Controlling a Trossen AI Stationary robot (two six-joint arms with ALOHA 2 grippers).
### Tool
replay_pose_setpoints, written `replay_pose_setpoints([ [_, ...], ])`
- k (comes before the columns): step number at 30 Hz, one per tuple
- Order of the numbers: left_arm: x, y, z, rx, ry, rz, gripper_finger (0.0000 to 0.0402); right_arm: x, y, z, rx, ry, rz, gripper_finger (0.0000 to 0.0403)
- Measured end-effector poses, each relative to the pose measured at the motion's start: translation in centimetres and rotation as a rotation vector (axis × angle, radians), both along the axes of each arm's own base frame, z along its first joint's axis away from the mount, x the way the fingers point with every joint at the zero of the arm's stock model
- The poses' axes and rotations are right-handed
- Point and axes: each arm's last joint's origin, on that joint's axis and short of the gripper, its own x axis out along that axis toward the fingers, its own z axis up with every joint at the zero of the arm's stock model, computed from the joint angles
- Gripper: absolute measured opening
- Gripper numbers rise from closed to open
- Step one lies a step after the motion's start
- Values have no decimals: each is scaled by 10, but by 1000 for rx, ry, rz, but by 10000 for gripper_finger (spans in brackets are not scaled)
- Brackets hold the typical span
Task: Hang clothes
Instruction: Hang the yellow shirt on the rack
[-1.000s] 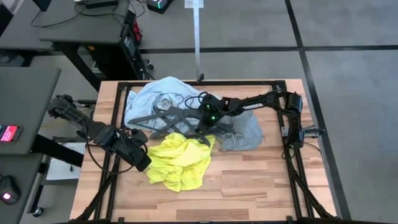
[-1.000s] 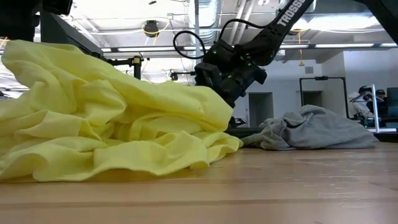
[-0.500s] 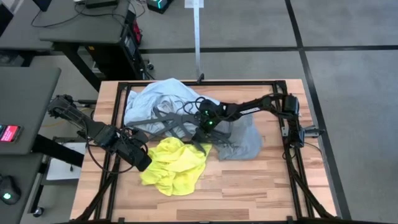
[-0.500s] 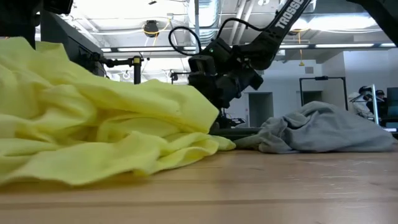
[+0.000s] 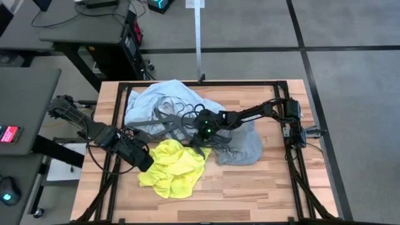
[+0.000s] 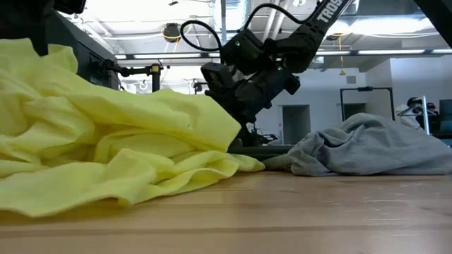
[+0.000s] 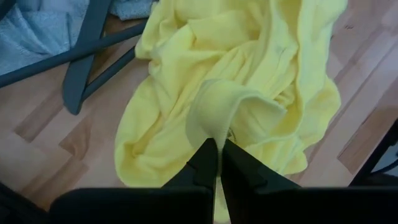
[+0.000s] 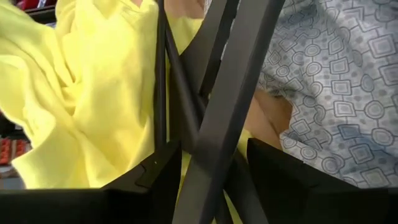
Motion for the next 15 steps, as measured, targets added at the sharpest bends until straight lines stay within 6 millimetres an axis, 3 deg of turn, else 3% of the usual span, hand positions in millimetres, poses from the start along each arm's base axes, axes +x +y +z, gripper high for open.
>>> replay_pose_setpoints([
  [5, 9, 1, -3, 5, -8, 17, 0, 9, 31, 8, 85, -3, -34, 167],
  [8, 18, -2, -6, 13, -19, -6, 0, 13, 48, 13, 48, -30, -41, 166],
  [15, 32, -9, -17, 1, 19, -55, 0, 14, 53, 15, 17, -55, -82, 163],
])
